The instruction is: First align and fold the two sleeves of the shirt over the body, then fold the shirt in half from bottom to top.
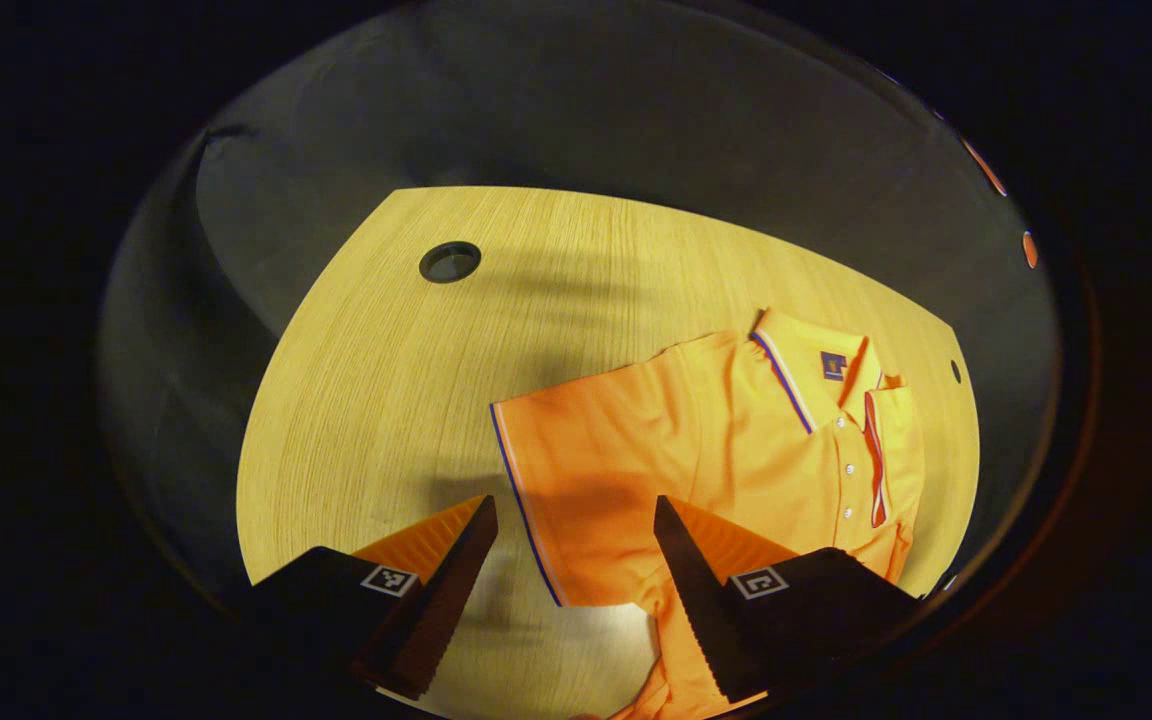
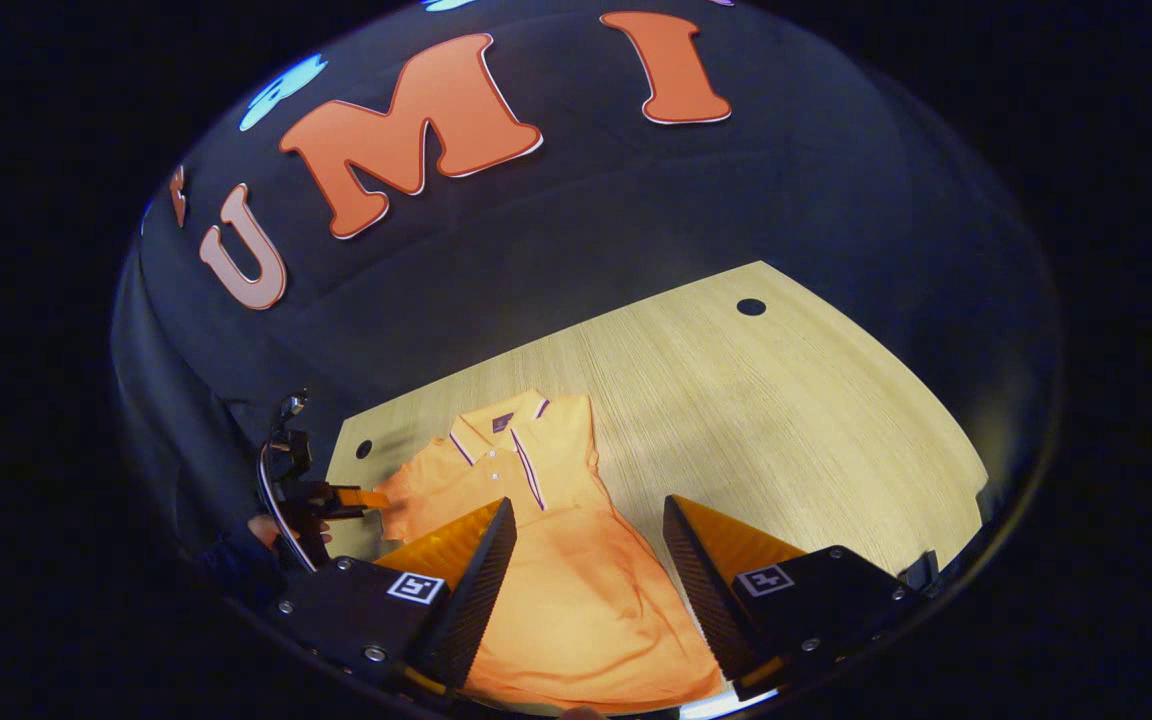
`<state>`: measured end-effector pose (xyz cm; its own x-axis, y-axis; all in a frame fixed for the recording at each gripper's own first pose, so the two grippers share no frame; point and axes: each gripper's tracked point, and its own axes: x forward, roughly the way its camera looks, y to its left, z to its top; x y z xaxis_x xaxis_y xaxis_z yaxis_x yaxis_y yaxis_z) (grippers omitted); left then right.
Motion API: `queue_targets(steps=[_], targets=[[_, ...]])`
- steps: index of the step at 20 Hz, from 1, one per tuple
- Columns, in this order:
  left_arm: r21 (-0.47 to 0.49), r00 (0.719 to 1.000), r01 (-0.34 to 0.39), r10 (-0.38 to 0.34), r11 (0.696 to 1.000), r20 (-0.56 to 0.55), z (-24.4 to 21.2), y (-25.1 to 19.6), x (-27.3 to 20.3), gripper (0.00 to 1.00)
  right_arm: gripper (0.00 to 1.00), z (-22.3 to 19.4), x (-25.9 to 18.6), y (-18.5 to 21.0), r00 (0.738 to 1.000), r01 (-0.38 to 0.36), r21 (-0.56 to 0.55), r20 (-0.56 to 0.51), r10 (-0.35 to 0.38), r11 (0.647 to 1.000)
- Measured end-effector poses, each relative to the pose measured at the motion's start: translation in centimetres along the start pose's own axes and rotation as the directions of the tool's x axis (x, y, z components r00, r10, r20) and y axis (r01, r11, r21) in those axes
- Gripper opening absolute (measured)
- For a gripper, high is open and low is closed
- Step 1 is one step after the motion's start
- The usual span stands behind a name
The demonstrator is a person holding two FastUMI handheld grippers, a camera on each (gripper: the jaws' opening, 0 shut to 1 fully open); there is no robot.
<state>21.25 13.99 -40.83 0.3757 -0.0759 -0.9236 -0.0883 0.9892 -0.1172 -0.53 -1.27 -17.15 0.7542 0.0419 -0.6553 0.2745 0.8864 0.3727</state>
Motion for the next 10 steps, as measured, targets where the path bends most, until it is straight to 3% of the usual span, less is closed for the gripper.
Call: queue_targets(steps=[7, 10], targets=[[0.035, 0.991, -0.061, 0.064, 0.998, -0.119, -1.3, 0.2, 2.8, 0.96, 0.9, -1.3, -2.0, -2.0, 1.0, 0.021, 0.032, 0.007, -0.021, 0.999], [0.07, 0.994, -0.04, 0.047, 0.997, -0.101, -0.8, -0.5, 2.8, 0.83, 0.91, -1.7, -2.6, -2.9, 0.999, 0.032, 0.059, 0.008, -0.033, 0.998]])
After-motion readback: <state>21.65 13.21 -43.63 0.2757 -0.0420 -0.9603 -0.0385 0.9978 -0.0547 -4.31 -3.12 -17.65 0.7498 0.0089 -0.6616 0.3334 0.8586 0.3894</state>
